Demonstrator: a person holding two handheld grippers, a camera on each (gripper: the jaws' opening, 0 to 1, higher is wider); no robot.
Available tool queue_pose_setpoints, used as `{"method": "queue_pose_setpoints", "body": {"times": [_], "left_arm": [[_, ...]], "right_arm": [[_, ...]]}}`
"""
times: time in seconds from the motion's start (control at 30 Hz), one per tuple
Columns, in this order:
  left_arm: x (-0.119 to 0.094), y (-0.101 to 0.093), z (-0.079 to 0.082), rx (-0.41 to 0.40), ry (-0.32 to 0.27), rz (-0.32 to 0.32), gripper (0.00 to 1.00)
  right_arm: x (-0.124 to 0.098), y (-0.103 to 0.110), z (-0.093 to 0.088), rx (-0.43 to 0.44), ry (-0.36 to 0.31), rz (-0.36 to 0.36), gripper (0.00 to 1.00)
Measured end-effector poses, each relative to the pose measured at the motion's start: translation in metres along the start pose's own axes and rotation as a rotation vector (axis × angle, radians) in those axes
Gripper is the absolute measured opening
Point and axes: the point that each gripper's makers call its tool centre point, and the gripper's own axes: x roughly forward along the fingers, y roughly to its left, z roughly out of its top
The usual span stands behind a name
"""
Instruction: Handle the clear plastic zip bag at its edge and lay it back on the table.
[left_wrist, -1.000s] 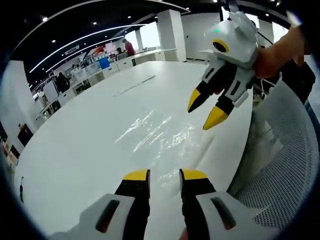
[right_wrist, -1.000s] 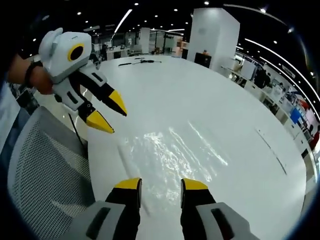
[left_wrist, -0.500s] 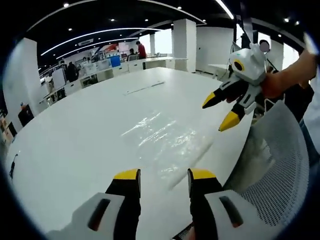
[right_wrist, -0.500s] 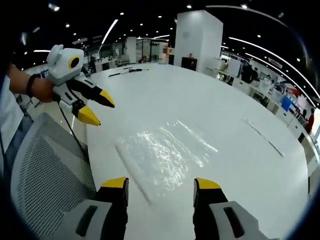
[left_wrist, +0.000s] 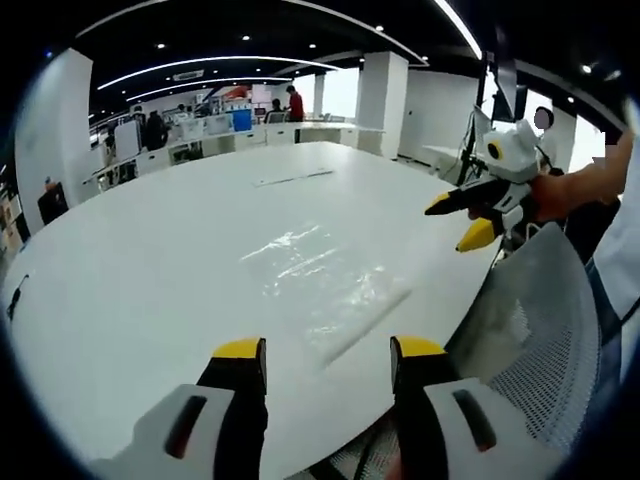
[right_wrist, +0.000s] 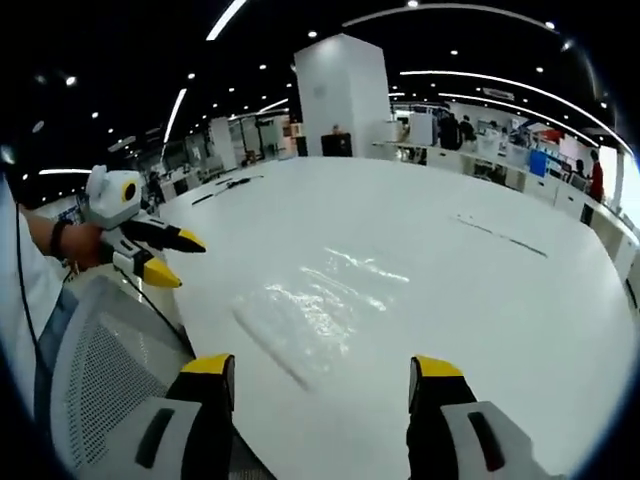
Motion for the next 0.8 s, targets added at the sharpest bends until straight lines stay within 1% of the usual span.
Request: {"method": "queue_pose_setpoints", "body": {"times": [0.1, 0.2, 0.27, 0.37, 0.5, 0.57, 0.67, 0.73, 0.8], "left_arm": [[-0.002, 0.000, -0.001, -0.023, -0.004, 0.000, 0.54], [-0.002, 0.001, -0.005, -0.038, 0.004, 0.014, 0.60], [-0.003, 0.002, -0.006, -0.048, 0.004, 0.016, 0.63], [-0.003, 0.002, -0.007, -0.058, 0.004, 0.010, 0.65], [-0.005, -0.004, -0.012, -0.080, 0.023, -0.010, 0.66], [-0.007, -0.004, -0.014, -0.099, 0.023, -0.002, 0.67], [-0.008, -0.008, -0.018, -0.096, 0.034, -0.008, 0.68], [-0.009, -0.011, -0.018, -0.091, 0.042, -0.011, 0.68], [-0.010, -0.008, -0.018, -0.099, 0.039, -0.010, 0.68]], "right_arm": [[-0.006, 0.001, -0.004, 0.015, 0.003, -0.013, 0.76], [-0.011, 0.001, -0.007, 0.034, 0.005, -0.026, 0.79], [-0.013, 0.002, -0.009, 0.052, 0.003, -0.029, 0.81], [-0.016, 0.003, -0.011, 0.059, 0.002, -0.035, 0.83], [-0.022, 0.004, -0.013, 0.061, -0.003, -0.043, 0.85], [-0.025, 0.004, -0.013, 0.069, -0.011, -0.049, 0.86], [-0.029, 0.003, -0.013, 0.082, -0.024, -0.056, 0.88], [-0.030, 0.003, -0.015, 0.080, -0.021, -0.064, 0.88], [-0.031, 0.002, -0.022, 0.074, -0.001, -0.065, 0.89]]}}
